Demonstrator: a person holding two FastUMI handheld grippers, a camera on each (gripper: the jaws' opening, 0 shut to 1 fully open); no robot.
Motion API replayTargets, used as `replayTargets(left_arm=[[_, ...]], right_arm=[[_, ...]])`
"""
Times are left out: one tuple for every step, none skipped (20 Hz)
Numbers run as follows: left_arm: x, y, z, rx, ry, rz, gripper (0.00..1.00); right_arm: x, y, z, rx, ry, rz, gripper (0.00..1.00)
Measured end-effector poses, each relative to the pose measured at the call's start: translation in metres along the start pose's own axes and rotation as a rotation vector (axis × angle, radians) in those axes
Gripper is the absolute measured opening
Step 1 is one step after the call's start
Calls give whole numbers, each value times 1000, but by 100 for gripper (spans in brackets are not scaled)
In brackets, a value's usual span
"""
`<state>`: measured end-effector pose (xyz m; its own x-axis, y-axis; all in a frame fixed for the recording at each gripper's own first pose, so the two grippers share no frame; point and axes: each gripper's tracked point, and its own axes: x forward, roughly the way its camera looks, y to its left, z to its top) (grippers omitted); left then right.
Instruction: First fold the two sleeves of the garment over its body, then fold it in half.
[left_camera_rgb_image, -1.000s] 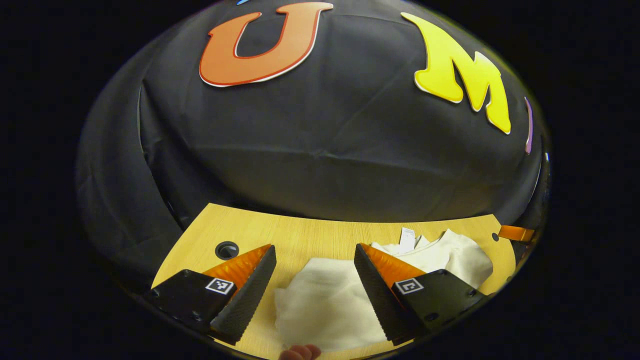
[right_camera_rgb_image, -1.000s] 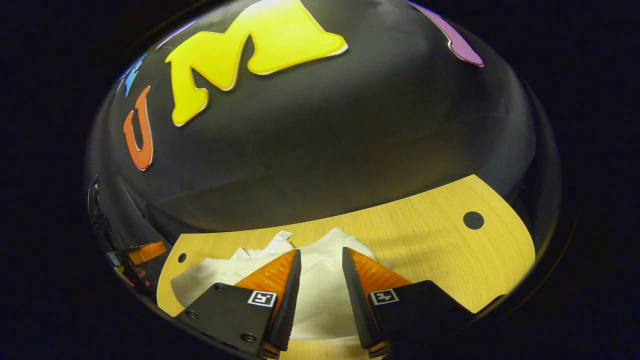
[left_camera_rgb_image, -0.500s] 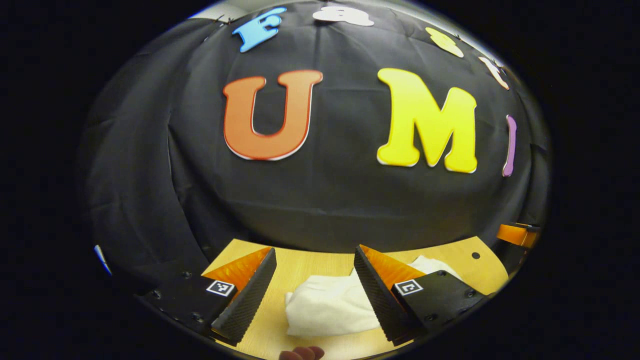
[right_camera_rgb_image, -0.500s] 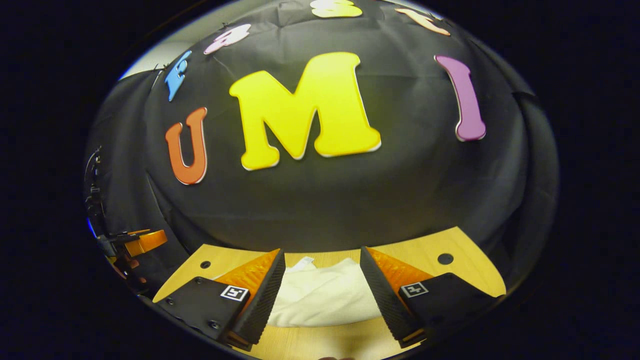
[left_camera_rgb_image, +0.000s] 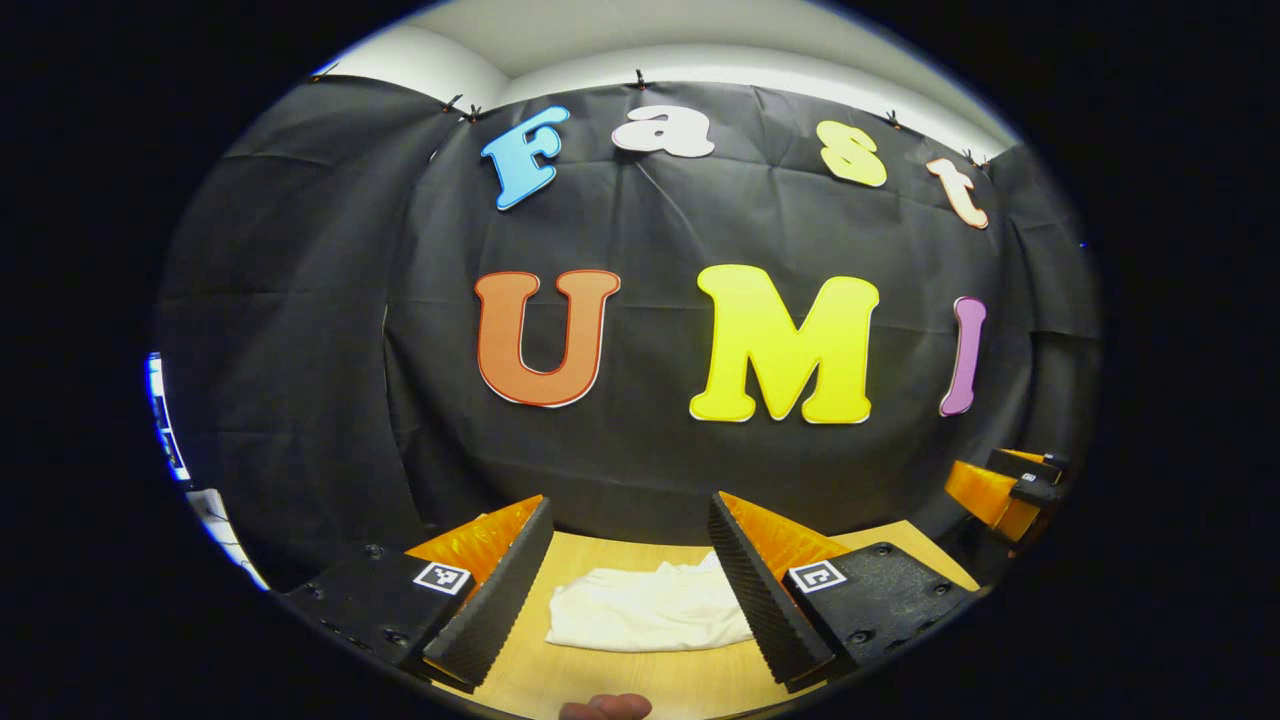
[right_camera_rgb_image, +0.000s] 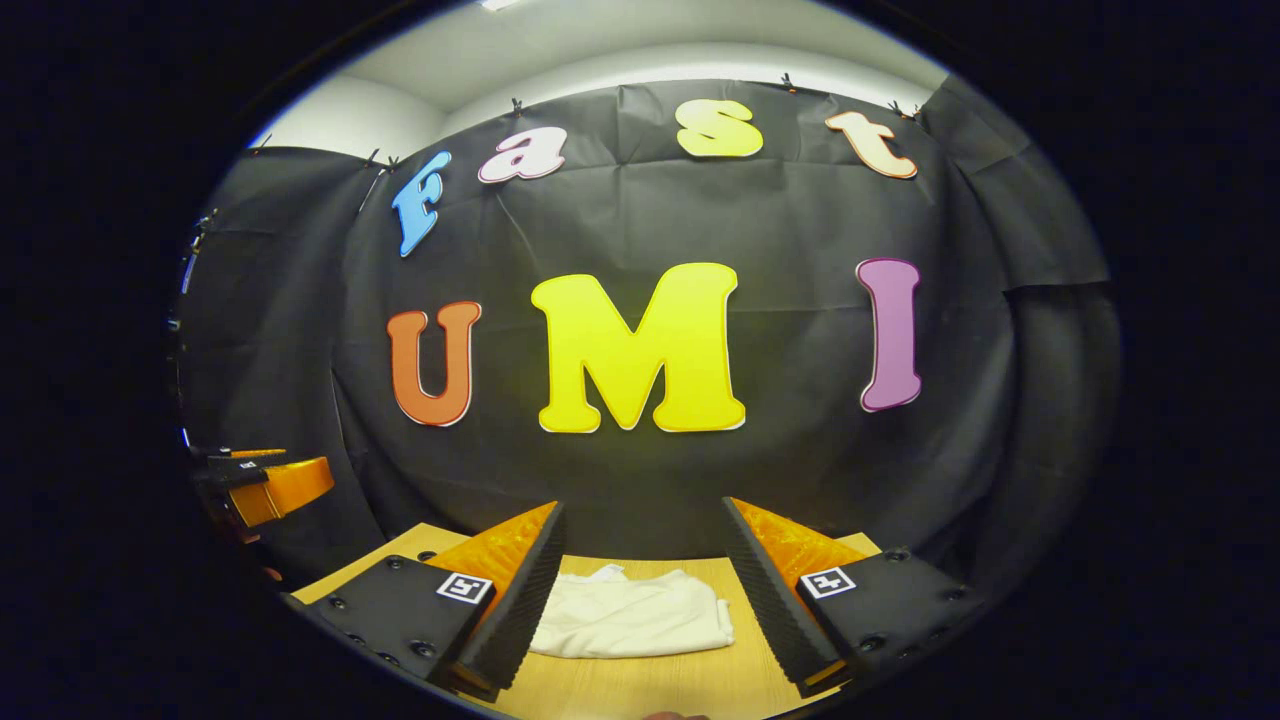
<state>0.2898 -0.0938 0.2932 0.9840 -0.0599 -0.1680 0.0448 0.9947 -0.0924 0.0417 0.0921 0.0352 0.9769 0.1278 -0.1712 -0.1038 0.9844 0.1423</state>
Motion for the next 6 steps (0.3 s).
replayTargets(left_arm=[[-9,-7,-1,4,-7,-6,99],[-14,-7,-6,6,-2,1,99],[-18,-9,-9,10,-5,-1,99],[-24,-15,-14,10,1,-7,99],[-28,-17,-15,12,3,-11,99],[-32,-17,-17,11,6,-7,99]], right_arm=[[-8,0,-3,7,0,-3,97],[-15,0,-7,10,0,-9,97],[-19,-1,-11,9,1,-18,96],[-24,0,-15,10,5,-15,96],[-28,3,-16,4,1,-12,96],[-29,1,-14,-3,-4,-18,94]])
